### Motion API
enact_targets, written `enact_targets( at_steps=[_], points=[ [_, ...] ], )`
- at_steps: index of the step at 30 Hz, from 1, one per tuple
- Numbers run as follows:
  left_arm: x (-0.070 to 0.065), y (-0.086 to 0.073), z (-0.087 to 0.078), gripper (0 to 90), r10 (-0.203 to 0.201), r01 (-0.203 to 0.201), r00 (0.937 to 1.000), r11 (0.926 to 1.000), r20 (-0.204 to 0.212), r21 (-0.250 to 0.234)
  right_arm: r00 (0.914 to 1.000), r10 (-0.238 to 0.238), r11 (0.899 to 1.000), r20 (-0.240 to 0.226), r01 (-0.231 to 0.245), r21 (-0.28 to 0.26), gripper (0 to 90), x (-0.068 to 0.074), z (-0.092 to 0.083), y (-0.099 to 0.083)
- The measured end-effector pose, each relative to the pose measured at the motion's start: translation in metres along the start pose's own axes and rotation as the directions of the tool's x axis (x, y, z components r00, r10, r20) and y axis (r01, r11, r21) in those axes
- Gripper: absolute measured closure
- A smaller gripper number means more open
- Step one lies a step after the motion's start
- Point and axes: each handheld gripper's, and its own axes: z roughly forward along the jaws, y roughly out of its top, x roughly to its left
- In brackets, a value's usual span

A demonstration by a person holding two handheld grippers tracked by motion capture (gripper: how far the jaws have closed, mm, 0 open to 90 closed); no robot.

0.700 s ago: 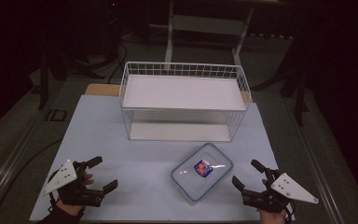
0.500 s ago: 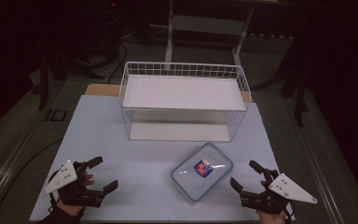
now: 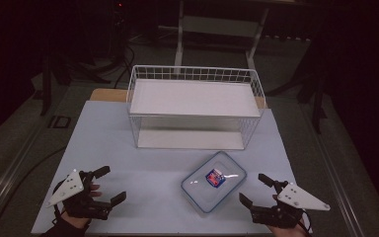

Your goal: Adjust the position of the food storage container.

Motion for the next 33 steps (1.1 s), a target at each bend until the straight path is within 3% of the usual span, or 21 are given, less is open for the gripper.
enact_targets(
  at_steps=[6,8,9,12,14,18,19,20,22,33],
  points=[
    [0.000,0.000,-0.001,0.3,0.005,-0.005,1.0000,1.0000,-0.006,-0.003,0.9970,0.041,0.994,-0.065,-0.034,0.099,29.7,0.000,0.006,-0.014],
    [0.000,0.000,-0.001,0.3,0.005,-0.005,1.0000,1.0000,-0.007,-0.003,0.9970,0.041,0.994,-0.065,-0.034,0.099,29.7,0.000,0.006,-0.014],
    [0.000,0.001,-0.001,0.3,0.003,-0.003,1.0000,1.0000,-0.007,-0.004,0.9959,0.055,0.992,-0.072,-0.046,0.121,43.4,0.002,0.009,-0.022],
    [0.000,0.001,-0.001,0.3,-0.001,0.001,1.0000,1.0000,-0.008,-0.005,0.9957,0.055,0.988,-0.074,-0.044,0.149,49.9,0.006,0.012,-0.026],
    [0.000,0.001,-0.001,0.4,-0.003,0.003,1.0000,1.0000,-0.004,-0.008,0.9937,0.053,0.981,-0.098,-0.034,0.191,61.6,0.009,0.017,-0.033],
    [0.000,0.001,-0.001,0.3,0.001,-0.001,1.0000,1.0000,-0.003,-0.009,0.9894,0.057,0.972,-0.133,-0.025,0.235,71.5,0.011,0.022,-0.038],
    [0.000,0.001,-0.001,0.3,0.001,-0.002,1.0000,1.0000,-0.005,-0.009,0.9870,0.061,0.966,-0.149,-0.021,0.258,78.0,0.012,0.026,-0.039],
    [0.000,0.001,-0.001,0.3,0.003,-0.003,1.0000,1.0000,-0.006,-0.008,0.9870,0.061,0.966,-0.149,-0.021,0.258,78.0,0.012,0.026,-0.039],
    [0.000,0.001,-0.002,0.3,0.002,-0.003,1.0000,0.9999,-0.005,-0.010,0.9827,0.059,0.956,-0.176,-0.005,0.292,86.0,0.014,0.031,-0.043],
    [0.000,0.001,-0.002,0.3,0.010,-0.010,0.9999,0.9999,-0.007,-0.009,0.9831,0.040,0.936,-0.178,0.026,0.352,90.0,0.016,0.052,-0.048]
  ],
)
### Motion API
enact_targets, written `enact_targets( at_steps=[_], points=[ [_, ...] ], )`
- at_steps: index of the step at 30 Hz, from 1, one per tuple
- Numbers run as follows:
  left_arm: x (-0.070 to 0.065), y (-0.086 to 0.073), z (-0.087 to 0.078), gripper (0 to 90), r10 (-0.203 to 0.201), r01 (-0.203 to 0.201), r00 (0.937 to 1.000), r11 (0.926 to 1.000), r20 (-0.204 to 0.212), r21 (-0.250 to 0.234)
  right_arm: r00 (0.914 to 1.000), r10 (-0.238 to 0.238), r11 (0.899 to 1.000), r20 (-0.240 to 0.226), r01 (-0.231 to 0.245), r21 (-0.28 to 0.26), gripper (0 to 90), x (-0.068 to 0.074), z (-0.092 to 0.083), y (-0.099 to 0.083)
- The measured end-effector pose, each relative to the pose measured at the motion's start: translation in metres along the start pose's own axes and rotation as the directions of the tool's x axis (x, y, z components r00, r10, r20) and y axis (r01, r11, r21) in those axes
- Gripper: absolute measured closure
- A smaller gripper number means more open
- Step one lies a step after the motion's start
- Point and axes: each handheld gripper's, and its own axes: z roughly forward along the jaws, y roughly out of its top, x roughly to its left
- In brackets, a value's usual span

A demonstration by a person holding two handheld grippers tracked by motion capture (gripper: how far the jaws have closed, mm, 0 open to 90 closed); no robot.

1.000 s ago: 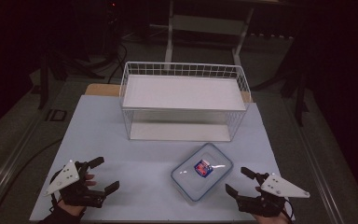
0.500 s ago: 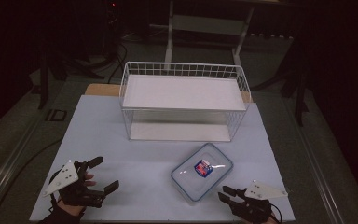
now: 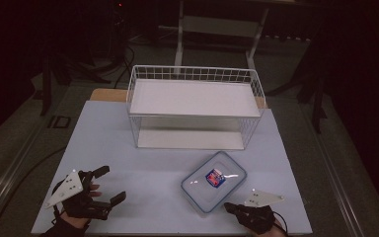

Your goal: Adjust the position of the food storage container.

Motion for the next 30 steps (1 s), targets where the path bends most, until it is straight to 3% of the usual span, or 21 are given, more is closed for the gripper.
enact_targets(
  at_steps=[8,30],
  points=[
    [0.000,0.000,0.000,0.3,-0.004,0.004,1.0000,1.0000,0.003,0.001,1.0000,-0.007,1.000,-0.003,0.007,-0.011,90.0,0.002,0.006,0.004],
    [-0.001,0.000,0.000,0.3,-0.001,0.001,1.0000,1.0000,0.008,-0.001,0.9932,-0.109,0.994,-0.040,0.109,-0.002,90.0,0.013,0.047,0.038]
  ],
)
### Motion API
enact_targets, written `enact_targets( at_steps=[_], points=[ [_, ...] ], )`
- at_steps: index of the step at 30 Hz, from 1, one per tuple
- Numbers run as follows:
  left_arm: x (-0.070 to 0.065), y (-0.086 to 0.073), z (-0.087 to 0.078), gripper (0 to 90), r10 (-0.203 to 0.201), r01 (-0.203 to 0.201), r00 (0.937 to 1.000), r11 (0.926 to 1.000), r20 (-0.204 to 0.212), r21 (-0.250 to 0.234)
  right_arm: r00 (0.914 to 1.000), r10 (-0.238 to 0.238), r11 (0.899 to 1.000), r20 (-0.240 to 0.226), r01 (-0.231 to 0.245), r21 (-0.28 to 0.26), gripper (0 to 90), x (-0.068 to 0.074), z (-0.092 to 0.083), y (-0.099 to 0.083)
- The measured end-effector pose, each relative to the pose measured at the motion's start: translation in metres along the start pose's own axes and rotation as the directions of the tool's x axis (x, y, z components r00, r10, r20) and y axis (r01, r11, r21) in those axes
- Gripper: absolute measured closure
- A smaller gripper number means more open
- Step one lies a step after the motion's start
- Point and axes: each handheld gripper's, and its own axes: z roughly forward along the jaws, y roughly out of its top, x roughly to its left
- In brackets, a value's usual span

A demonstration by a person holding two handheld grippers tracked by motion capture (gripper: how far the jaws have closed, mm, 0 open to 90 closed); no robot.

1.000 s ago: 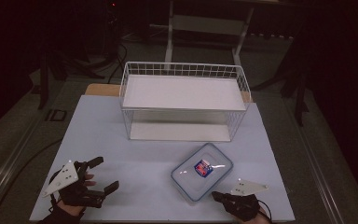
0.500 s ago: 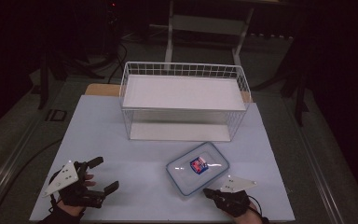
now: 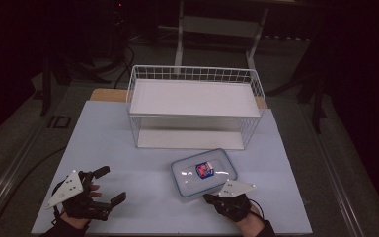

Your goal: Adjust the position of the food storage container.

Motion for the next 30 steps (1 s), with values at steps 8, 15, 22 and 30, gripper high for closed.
enact_targets(
  at_steps=[8,15,22,30],
  points=[
    [0.000,0.000,0.000,0.3,-0.002,0.002,1.0000,1.0000,0.002,0.005,0.9999,-0.009,1.000,-0.011,0.009,0.001,90.0,-0.003,0.015,0.012],
    [0.000,0.000,0.000,0.4,-0.001,0.001,1.0000,1.0000,0.004,0.006,0.9999,0.002,1.000,-0.016,-0.002,-0.023,90.0,-0.007,0.022,0.022],
    [0.000,-0.001,0.001,0.3,-0.001,0.001,1.0000,0.9999,0.007,0.011,0.9999,0.001,0.999,-0.012,-0.001,-0.033,90.0,-0.009,0.029,0.028],
    [0.000,-0.001,0.001,0.3,-0.004,0.004,1.0000,0.9999,0.006,0.014,0.9996,0.026,0.995,0.011,-0.025,-0.093,90.0,-0.014,0.013,0.036]
  ],
)
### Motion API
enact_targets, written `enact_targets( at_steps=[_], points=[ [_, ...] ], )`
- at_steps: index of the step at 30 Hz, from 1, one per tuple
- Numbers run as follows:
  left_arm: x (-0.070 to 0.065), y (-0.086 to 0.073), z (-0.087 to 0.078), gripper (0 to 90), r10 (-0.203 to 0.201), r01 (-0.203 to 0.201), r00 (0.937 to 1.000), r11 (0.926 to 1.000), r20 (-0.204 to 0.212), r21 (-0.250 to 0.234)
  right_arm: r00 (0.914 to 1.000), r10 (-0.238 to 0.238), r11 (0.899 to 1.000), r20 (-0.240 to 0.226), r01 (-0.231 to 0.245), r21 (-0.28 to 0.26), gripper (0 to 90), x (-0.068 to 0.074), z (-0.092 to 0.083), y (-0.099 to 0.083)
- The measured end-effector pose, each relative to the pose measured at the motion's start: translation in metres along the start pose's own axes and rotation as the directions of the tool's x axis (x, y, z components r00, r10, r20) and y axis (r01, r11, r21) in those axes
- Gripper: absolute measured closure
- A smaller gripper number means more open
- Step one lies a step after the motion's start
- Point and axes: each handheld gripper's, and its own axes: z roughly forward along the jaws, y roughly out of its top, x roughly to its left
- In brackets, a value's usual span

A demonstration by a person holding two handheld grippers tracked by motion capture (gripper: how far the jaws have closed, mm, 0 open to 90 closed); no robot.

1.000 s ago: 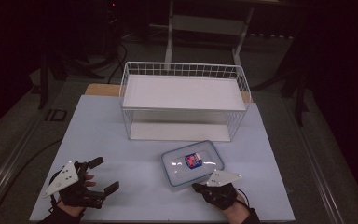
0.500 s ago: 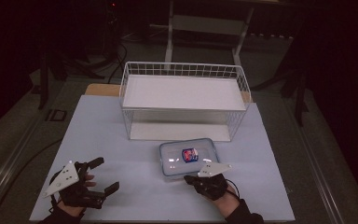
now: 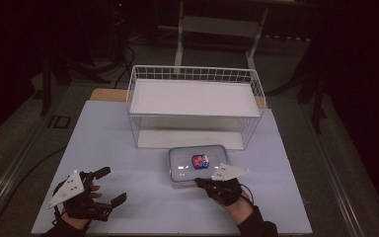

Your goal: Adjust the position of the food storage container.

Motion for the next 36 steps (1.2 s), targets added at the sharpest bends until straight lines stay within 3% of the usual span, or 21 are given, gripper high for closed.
enact_targets(
  at_steps=[2,5,10,12,16,21,34,36],
  points=[
    [0.000,0.000,0.000,0.3,0.001,-0.001,1.0000,1.0000,0.002,0.001,0.9994,0.000,1.000,0.036,0.000,-0.019,90.0,-0.007,-0.011,0.001],
    [-0.001,0.000,0.001,0.4,0.005,-0.005,1.0000,1.0000,0.002,0.006,0.9928,0.042,0.998,0.112,-0.037,-0.043,90.0,-0.028,-0.029,-0.003],
    [-0.001,0.000,0.002,0.3,0.004,-0.004,1.0000,0.9999,0.001,0.010,0.9687,0.082,0.997,0.234,-0.077,-0.030,90.0,-0.058,-0.046,-0.018],
    [-0.001,-0.001,0.003,0.4,0.001,-0.001,1.0000,0.9999,0.003,0.013,0.9605,0.101,0.995,0.259,-0.102,-0.012,90.0,-0.067,-0.047,-0.026],
    [-0.002,-0.001,0.004,0.4,0.006,-0.006,1.0000,0.9997,0.008,0.022,0.9561,0.144,0.988,0.255,-0.153,0.015,90.0,-0.076,-0.041,-0.040],
    [-0.002,-0.002,0.005,0.4,0.006,-0.007,0.9999,0.9995,0.013,0.030,0.9543,0.143,0.988,0.262,-0.152,0.013,90.0,-0.074,-0.041,-0.039],
    [-0.004,-0.003,0.010,0.3,0.009,-0.011,0.9994,0.9986,0.032,0.052,0.9705,0.125,0.991,0.206,-0.131,0.015,90.0,-0.061,-0.034,-0.037],
    [-0.004,-0.003,0.011,0.3,-0.008,0.006,0.9991,0.9988,0.042,0.048,0.9711,0.127,0.991,0.202,-0.133,0.016,90.0,-0.061,-0.033,-0.036]
  ],
)
